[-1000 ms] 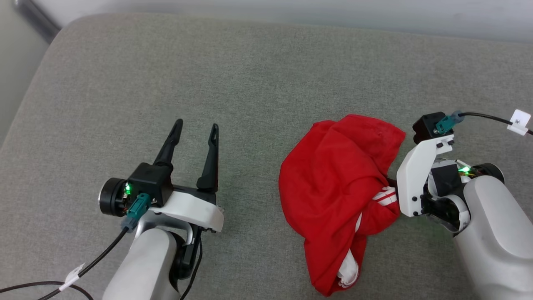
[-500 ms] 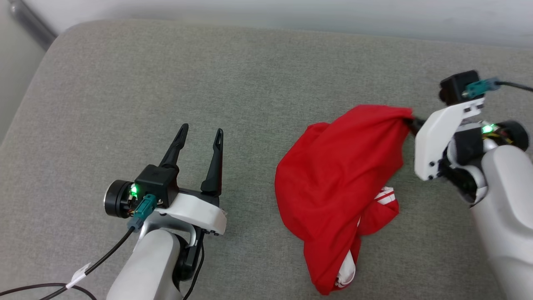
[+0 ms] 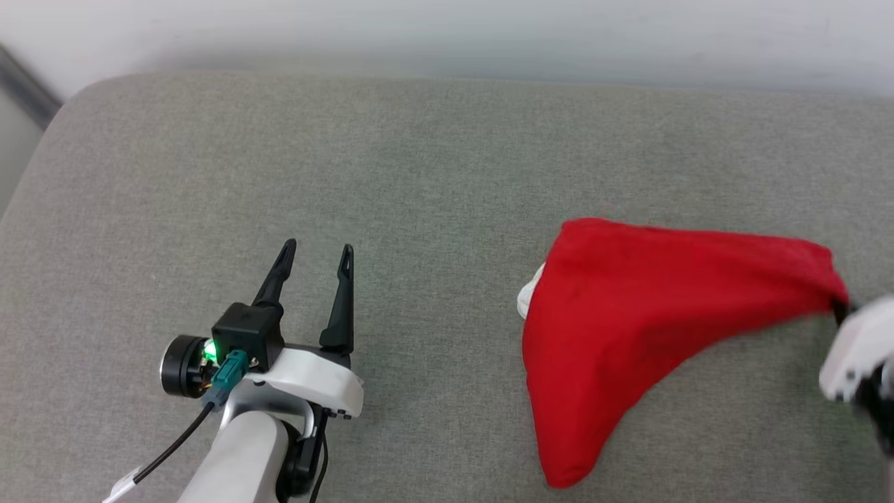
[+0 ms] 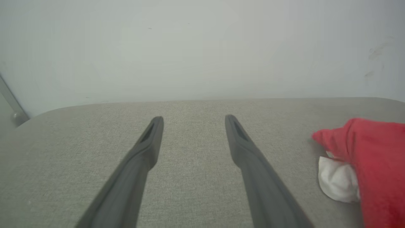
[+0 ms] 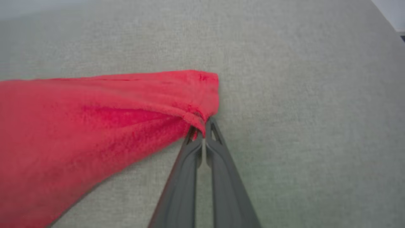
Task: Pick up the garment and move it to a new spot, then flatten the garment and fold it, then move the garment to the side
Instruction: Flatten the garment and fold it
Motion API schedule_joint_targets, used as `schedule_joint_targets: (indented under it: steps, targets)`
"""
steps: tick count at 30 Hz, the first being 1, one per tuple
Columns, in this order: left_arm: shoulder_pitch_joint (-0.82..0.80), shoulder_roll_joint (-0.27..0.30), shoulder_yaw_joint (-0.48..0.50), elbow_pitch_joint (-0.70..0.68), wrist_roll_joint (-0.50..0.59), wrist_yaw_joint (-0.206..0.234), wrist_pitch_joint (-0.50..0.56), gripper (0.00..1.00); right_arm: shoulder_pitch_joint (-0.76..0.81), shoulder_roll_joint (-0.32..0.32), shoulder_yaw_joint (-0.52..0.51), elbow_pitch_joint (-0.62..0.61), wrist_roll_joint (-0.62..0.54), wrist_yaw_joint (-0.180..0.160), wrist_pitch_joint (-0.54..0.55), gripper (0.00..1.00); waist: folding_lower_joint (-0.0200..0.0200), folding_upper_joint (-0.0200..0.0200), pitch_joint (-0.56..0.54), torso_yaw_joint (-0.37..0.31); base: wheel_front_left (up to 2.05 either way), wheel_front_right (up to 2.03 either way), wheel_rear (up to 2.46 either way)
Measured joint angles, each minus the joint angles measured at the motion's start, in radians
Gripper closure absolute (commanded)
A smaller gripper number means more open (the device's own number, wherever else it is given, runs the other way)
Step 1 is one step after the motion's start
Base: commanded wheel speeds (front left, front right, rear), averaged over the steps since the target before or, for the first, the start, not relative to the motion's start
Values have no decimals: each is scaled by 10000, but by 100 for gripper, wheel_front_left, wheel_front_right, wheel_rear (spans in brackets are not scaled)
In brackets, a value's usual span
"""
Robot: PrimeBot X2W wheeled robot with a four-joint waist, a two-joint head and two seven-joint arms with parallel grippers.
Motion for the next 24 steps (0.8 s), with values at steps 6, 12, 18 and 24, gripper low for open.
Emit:
schedule_joint_targets:
  steps: [6, 12, 18, 24]
  targets:
    - [277, 67, 52, -6, -92, 121, 71, 0, 1404, 991, -1049, 98, -558, -2, -907, 0, 0, 0, -287, -104, 0, 0, 0]
    - [624, 245, 207, -52, -215, 295, 230, 0, 1632, 1398, -780, -840, -1047, -2, -3601, 0, 0, 0, -719, -185, 0, 0, 0]
    - [1259, 408, 226, -270, -355, 479, 543, 0, 2598, 1693, 717, -2057, -1419, 2, -4930, 0, -1, 0, -1589, -280, 0, 0, 0]
    - [1832, 499, 228, -458, -462, 650, 731, 0, 3768, 1829, 1509, -3367, -1369, 0, -4930, 0, -3, 0, -2150, -384, 0, 0, 0]
